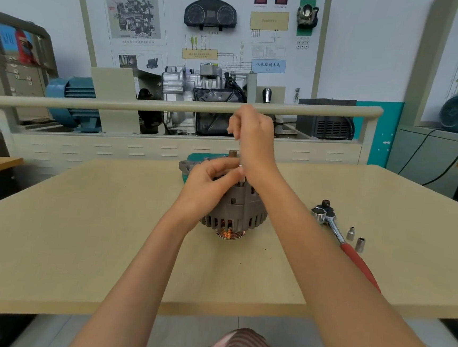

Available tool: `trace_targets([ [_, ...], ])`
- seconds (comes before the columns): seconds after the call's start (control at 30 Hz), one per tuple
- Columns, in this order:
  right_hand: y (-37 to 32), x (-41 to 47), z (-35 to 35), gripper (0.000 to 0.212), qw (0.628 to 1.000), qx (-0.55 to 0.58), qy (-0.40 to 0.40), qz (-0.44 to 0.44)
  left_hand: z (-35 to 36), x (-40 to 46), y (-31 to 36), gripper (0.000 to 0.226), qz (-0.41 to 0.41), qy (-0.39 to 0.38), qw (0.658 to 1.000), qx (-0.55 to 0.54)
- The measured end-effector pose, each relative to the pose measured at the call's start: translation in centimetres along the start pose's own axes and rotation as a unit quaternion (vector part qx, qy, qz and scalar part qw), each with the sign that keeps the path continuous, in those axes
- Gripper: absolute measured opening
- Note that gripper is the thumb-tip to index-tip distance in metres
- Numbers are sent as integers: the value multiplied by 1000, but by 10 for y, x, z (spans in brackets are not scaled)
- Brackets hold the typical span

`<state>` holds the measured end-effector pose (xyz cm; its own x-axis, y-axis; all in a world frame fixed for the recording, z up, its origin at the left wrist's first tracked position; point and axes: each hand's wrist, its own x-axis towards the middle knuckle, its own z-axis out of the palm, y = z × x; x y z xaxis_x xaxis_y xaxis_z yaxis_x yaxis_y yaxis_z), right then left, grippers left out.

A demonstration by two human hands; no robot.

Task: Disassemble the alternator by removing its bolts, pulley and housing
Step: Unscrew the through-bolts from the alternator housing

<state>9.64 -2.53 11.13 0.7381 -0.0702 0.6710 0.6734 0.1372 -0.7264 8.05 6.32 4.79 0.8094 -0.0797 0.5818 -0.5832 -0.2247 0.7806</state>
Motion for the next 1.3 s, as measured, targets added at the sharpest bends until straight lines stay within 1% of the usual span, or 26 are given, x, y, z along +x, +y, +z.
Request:
trace_targets([
  [0.1, 2, 5, -4, 46, 990, 126, -38, 54, 1, 1, -1, 14, -8, 12, 1000, -6],
  [0.13, 2, 4, -4, 45, 990, 127, -39, 50, 1, 2, 0, 12, -13, 18, 1000, -4],
  [0.17, 3, 1, -4, 43, 995, 93, -28, 28, 2, 1, 0, 11, -13, 20, 1000, -2],
  [0.23, 9, -8, -1, 34, 996, -57, 13, -67, 1, 2, 0, 18, -5, 15, 1000, -1],
  [0.27, 13, -12, 1, 27, 978, -164, 40, -127, 1, 2, 0, 23, -4, 16, 1000, -2],
  [0.33, 18, -18, 3, 17, 897, -378, 106, -202, 1, 3, -1, 32, -13, 30, 999, -2],
  [0.37, 19, -19, 5, 17, 862, -443, 127, -212, 2, 2, -2, 34, -18, 39, 999, -2],
  [0.4, 18, -19, 5, 19, 846, -471, 135, -212, 3, 2, -2, 36, -19, 44, 999, -3],
  [0.43, 17, -19, 6, 21, 848, -468, 134, -209, 3, 2, -1, 36, -17, 45, 999, -4],
  [0.5, 12, -15, 5, 22, 892, -393, 113, -194, 3, 1, 0, 35, -6, 33, 999, -3],
  [0.57, 8, -9, 2, 27, 955, -254, 57, -146, 2, 1, 2, 26, -1, 10, 1000, 0],
  [0.6, 5, -7, 0, 29, 979, -171, 25, -105, 1, 1, 2, 18, -6, 2, 1000, -1],
  [0.63, 3, -5, -1, 31, 994, -93, 0, -63, -1, 2, 2, 15, -16, 0, 1000, -2],
  [0.7, 3, 2, -3, 39, 999, 43, -27, 3, -1, 3, 1, 18, -25, 3, 1000, -2],
  [0.77, 4, 7, -4, 50, 989, 137, -45, 44, -1, 3, -1, 12, -24, 8, 1000, -2],
  [0.83, 5, 5, -3, 49, 991, 125, -47, 31, -1, 3, -1, 9, -22, 14, 1000, 1],
  [0.9, 7, -3, 0, 39, 999, 22, -17, -31, -1, 2, -1, 14, -13, 11, 1000, 3],
  [0.93, 9, -9, 1, 34, 995, -56, 8, -80, -1, 2, -2, 19, -8, 9, 1000, 2],
  [0.97, 12, -14, 2, 28, 978, -155, 40, -131, 0, 2, -2, 24, -5, 9, 1000, 1],
  [1.0, 15, -18, 3, 23, 944, -273, 79, -169, 0, 2, -2, 30, -6, 14, 1000, 2],
  [1.03, 16, -22, 5, 20, 898, -384, 114, -185, 0, 2, -2, 32, -9, 20, 1000, 1],
  [1.07, 16, -24, 6, 20, 859, -458, 135, -183, 0, 1, -3, 32, -12, 24, 1000, 1],
  [1.1, 15, -25, 7, 21, 843, -487, 140, -181, 0, 1, -3, 31, -11, 26, 1000, 1],
  [1.13, 12, -25, 8, 22, 849, -478, 135, -181, 0, 1, -3, 32, -8, 27, 1000, 2],
  [1.23, 5, -18, 7, 28, 921, -336, 94, -172, 0, 0, 1, 38, 1, 16, 1000, 4],
  [1.3, 1, -9, 4, 36, 971, -202, 46, -116, 1, 1, 2, 24, -5, -1, 1000, -2],
])
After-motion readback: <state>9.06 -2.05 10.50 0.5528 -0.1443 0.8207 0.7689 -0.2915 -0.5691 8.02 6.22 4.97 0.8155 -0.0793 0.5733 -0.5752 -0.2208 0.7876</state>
